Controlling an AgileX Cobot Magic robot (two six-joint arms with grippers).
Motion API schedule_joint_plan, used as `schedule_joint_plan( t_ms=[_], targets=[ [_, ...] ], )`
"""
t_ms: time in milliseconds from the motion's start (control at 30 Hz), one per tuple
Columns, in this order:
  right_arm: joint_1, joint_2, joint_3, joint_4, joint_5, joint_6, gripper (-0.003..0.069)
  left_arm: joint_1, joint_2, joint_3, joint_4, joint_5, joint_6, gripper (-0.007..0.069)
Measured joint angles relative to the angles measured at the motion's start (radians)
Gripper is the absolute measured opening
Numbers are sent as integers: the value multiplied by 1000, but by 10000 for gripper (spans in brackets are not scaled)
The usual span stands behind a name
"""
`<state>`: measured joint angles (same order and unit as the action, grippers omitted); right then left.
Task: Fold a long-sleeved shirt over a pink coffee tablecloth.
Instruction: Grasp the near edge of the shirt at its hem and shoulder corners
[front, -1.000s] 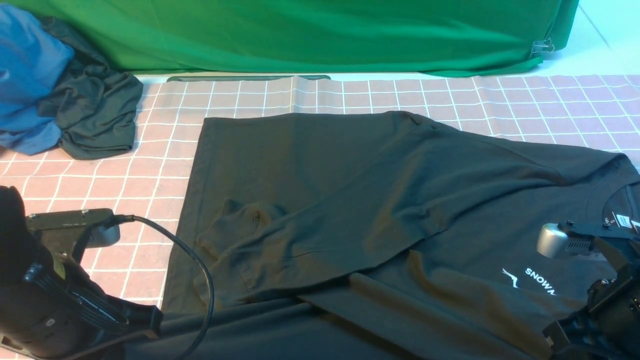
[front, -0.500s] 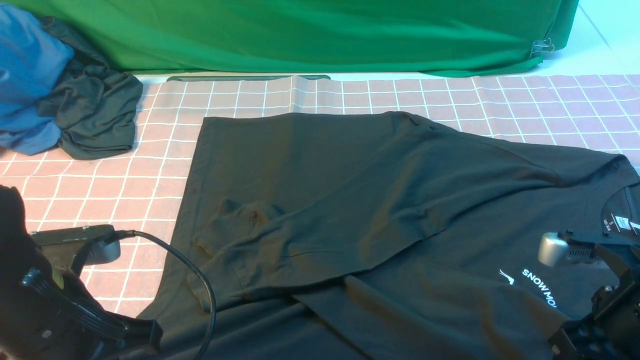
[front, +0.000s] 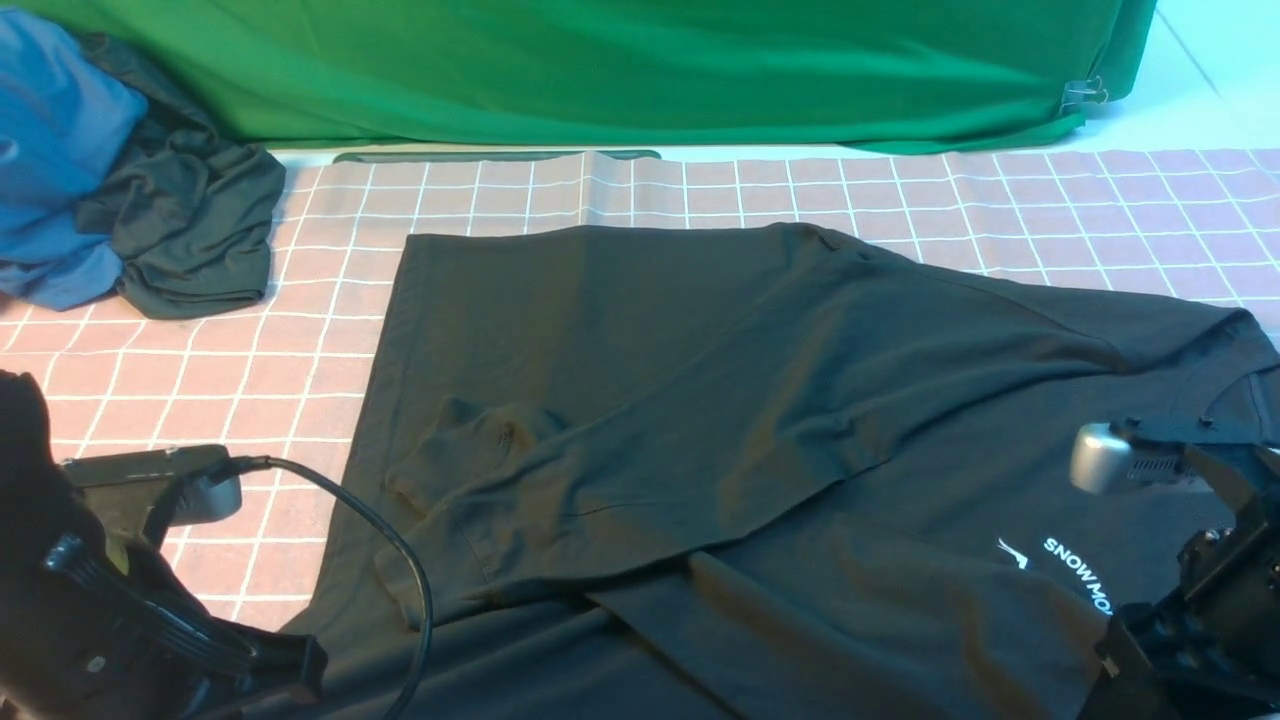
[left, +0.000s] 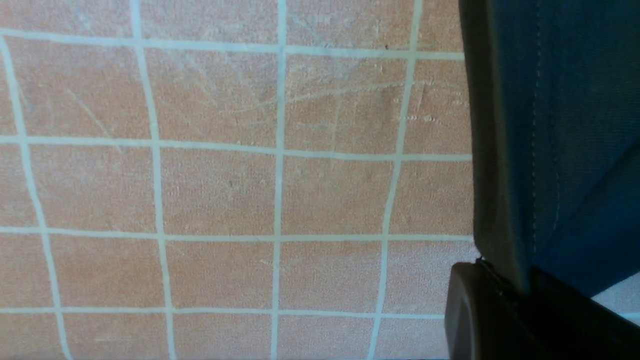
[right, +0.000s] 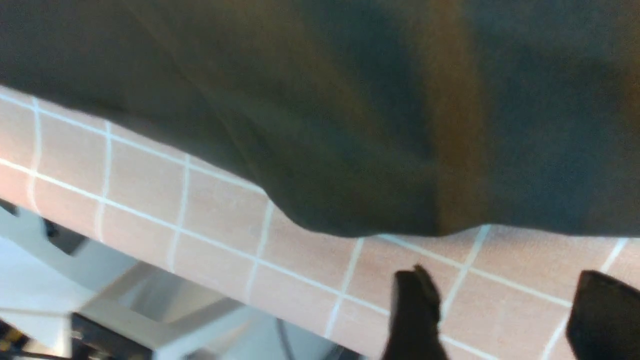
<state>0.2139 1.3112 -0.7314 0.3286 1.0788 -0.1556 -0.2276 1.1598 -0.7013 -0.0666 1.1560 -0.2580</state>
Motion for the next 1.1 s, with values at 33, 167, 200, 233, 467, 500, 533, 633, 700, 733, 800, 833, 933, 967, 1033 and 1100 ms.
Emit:
schedule_joint_plan(
  t_ms=[33,167,200,233,467,500,533,633,700,733,800,833,933,967,1033,1100],
  targets=[
    [11,0,0,-27,-5,14,497,0,0,0,0,-1,0,46],
    [31,0,0,-214,-15,165,613,0,0,0,0,-9,-1,47],
    [30,0,0,-262,-15,194,622,0,0,0,0,-10,-1,47],
    [30,0,0,-302,-14,227,629,0,0,0,0,-10,-1,47],
    [30,0,10,-367,-45,302,624,0,0,0,1,-16,-1,47],
    [30,2,19,-368,-51,312,621,0,0,0,1,-18,-1,47],
    [30,3,30,-364,-57,314,616,0,0,0,1,-19,-1,47],
    [33,5,64,-286,-90,271,584,0,0,0,1,-23,-1,47],
    [44,5,79,-218,-101,204,568,0,0,0,1,-28,-1,47],
    [56,5,84,-187,-106,162,563,0,0,0,1,-30,-1,47],
    [82,5,92,-152,-114,124,566,0,0,0,1,-33,-1,47],
    [91,5,95,-143,-119,126,573,0,0,0,1,-35,-1,47],
    [122,8,100,-114,-133,156,596,0,0,0,1,-43,-1,47],
    [131,12,100,-103,-141,168,598,0,0,0,0,-46,-1,47],
    [145,21,100,-93,-154,195,598,0,0,0,0,-48,-1,47],
    [151,29,100,-87,-168,222,595,0,0,0,0,-50,-1,47]
  ],
)
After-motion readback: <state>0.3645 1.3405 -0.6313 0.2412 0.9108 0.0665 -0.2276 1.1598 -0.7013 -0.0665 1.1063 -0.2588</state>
